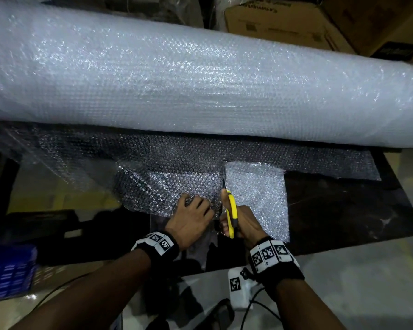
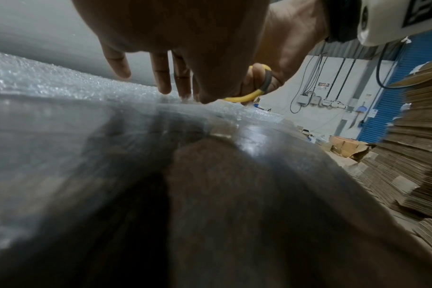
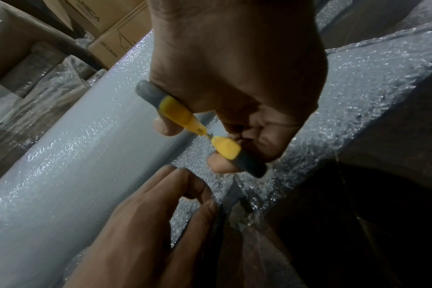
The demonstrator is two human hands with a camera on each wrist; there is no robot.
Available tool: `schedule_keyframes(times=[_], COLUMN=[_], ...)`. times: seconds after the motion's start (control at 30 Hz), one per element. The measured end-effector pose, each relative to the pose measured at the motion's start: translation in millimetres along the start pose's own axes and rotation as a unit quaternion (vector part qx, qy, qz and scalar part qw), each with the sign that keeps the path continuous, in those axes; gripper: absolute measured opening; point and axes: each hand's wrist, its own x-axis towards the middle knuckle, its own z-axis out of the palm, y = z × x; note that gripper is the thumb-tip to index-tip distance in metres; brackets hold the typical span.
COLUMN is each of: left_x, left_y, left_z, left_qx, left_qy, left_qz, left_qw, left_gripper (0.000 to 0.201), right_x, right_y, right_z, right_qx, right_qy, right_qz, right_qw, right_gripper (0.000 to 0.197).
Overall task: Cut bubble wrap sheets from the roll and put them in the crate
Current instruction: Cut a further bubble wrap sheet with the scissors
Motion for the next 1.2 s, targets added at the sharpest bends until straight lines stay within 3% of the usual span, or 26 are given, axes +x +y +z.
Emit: schedule_keyframes(times=[0.2, 0.5, 0.7, 0.87, 1.03, 1.1, 1.2], left_x=[0.2, 0.7, 1.1, -0.1, 0.4, 0.2, -0.7], left_y=[1.7, 1.9, 2.4, 1.2, 2.7, 3.0, 3.0], left_z=[0.3, 2.2, 3.4, 6.2, 4.1, 2.4, 2.6], left_qx=[-0.002, 0.006, -0.005, 0.001, 0.004, -0.003, 0.001], left_qy=[-0.003, 0.022, 0.036, 0.028, 0.037, 0.038, 0.047], left_qz=[0.0, -0.003, -0.009, -0.008, -0.011, -0.013, -0.009], left_qw=[1.0, 1.0, 0.999, 1.0, 0.999, 0.999, 0.999], left_gripper=[0.022, 0.023, 0.029, 0.02, 0.017, 0.025, 0.026], right_x=[10.5, 7.6, 11.1, 7.1, 9.3, 7.9, 8.1], right_y=[5.8, -6.4, -10.0, -18.3, -25.9, -26.1, -25.7], right_z=[-0.4, -0.8, -2.8, -3.5, -4.1, -5.0, -6.1], right_qx=[-0.08, -0.003, -0.109, -0.022, -0.066, -0.095, -0.076], right_qy=[0.044, -0.019, 0.023, -0.02, -0.004, 0.013, 0.006], right_qz=[-0.036, 0.008, -0.02, 0.001, -0.012, -0.02, -0.024], right_qw=[0.995, 1.0, 0.994, 1.0, 0.998, 0.995, 0.997], right_gripper=[0.085, 0.073, 0.089, 0.075, 0.078, 0.08, 0.079])
